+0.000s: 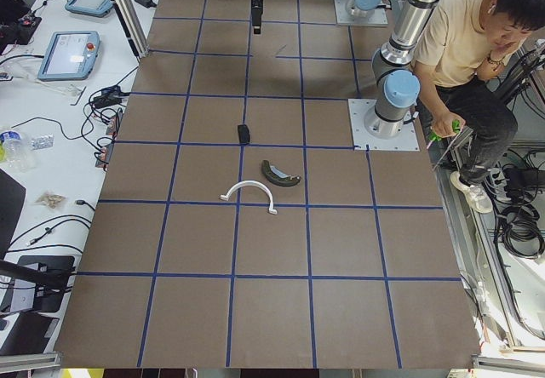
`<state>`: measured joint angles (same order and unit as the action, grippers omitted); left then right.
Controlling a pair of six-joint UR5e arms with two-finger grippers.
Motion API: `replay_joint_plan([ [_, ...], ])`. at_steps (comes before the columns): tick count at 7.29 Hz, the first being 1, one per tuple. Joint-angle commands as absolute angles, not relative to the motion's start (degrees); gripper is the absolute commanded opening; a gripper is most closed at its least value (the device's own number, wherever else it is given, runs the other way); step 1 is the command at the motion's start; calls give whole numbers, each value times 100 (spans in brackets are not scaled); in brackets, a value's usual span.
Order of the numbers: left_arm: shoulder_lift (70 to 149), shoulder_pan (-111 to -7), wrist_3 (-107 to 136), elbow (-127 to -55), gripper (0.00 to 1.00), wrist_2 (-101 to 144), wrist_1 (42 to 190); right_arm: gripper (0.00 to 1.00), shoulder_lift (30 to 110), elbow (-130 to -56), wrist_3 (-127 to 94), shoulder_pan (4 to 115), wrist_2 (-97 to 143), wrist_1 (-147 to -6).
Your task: Place bearing gear from tray to pile
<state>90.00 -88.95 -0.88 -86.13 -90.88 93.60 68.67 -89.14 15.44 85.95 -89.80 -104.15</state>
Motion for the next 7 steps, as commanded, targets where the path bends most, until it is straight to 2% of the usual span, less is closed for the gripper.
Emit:
replay_joint_plan([
  [1, 8991, -8895, -88, -8613, 100, -9105, 9360, 0, 6707, -8921, 425, 9515, -8433, -10441],
  [4, 8991, -8903, -105, -8709, 100, -9088, 9326, 0, 6119, -8921, -1023, 10667, -7876, -11457],
  [7, 8948, -8895, -36, -8710, 100, -9097, 9308, 0, 5792, -9008, -1475, 11205, -7849, -11637],
])
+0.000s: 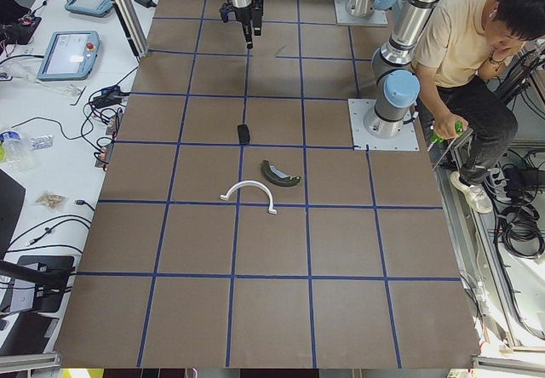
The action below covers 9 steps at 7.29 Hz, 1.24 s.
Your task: Place bearing gear from tray to pile
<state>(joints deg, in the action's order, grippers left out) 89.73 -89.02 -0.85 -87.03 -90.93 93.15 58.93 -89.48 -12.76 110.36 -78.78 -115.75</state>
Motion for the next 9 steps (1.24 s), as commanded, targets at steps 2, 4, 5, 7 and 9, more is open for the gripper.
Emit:
replay_joint_plan([
  [2, 8965, -8895, -105, -8719, 100, -9097, 9308, 24, 5748, -9140, -1817, 11398, -7857, -11698],
  [4, 8974, -8895, -105, -8736, 100, -9097, 9290, 100, 5792, -9097, -1811, 11435, -7936, -11698],
  [5, 8982, -8895, -123, -8736, 99, -9114, 9299, 100, 5853, -9053, -1802, 11365, -7945, -11690],
  [7, 9113, -8895, -105, -8728, 100, -9105, 9063, 100, 6168, -9087, -1767, 10815, -8041, -11576],
  [9, 9586, -8903, 17, -8858, 100, -9035, 8870, 100, 6633, -9088, -989, 9831, -8164, -11033],
])
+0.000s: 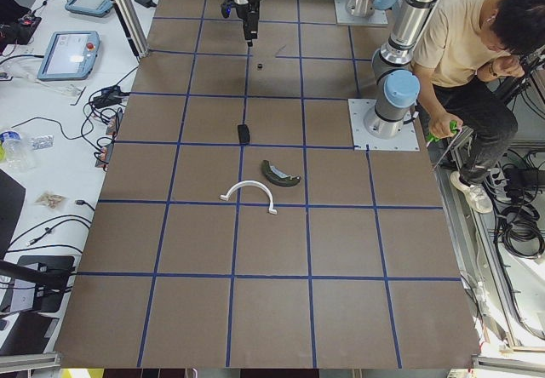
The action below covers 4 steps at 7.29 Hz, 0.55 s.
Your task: Place bearing gear from tray to pile
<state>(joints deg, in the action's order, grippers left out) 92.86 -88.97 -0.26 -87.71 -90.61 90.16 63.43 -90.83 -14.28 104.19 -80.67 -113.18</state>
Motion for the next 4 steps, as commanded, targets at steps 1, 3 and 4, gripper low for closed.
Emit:
replay_joint_plan([
  [1, 9832, -8990, 122, -9138, 100, -9026, 8268, 100, 6749, -9088, -506, 9304, -8722, -11013],
  [3, 10351, -9612, 708, -9683, 100, -9044, 7072, 100, 6985, -9088, 812, 8415, -8912, -10733],
  [4, 10667, -10033, 1225, -9894, 100, -9087, 6483, 100, 7170, -9088, 1470, 7889, -8990, -10549],
])
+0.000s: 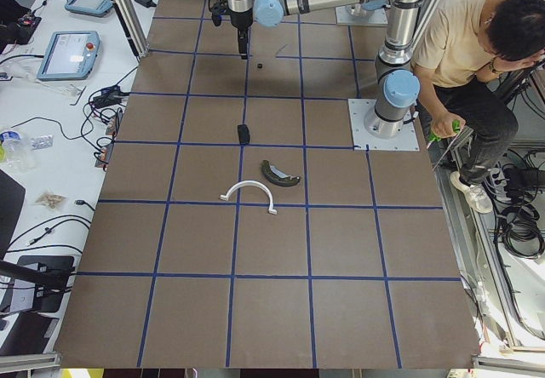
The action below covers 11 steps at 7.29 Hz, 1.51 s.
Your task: Place bearing gear from tray to pile
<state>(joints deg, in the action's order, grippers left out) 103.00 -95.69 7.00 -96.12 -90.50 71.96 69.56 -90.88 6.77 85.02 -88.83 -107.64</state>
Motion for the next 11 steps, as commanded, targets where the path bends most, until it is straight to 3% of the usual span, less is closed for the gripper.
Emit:
replay_joint_plan([
  [1, 10992, -10307, 1561, -10036, 100, -9088, 6008, 96, 7224, -9088, 2503, 7301, -9217, -10399],
  [4, 11732, -10879, 1959, -10186, 100, -9105, 5416, 100, 7199, -9035, 5204, 5603, -9431, -10555],
  [8, 11839, -10951, 2066, -10546, 100, -9053, 5178, 99, 6787, -9035, 6764, 4494, -9422, -11362],
  [10, 11926, -10942, 2066, -10538, 82, -9044, 4598, 97, 6330, -9035, 7364, 4123, -9361, -11873],
  [11, 11901, -10934, 2057, -10529, 82, -9053, 4588, 95, 6172, -9035, 7383, 4070, -9352, -12074],
])
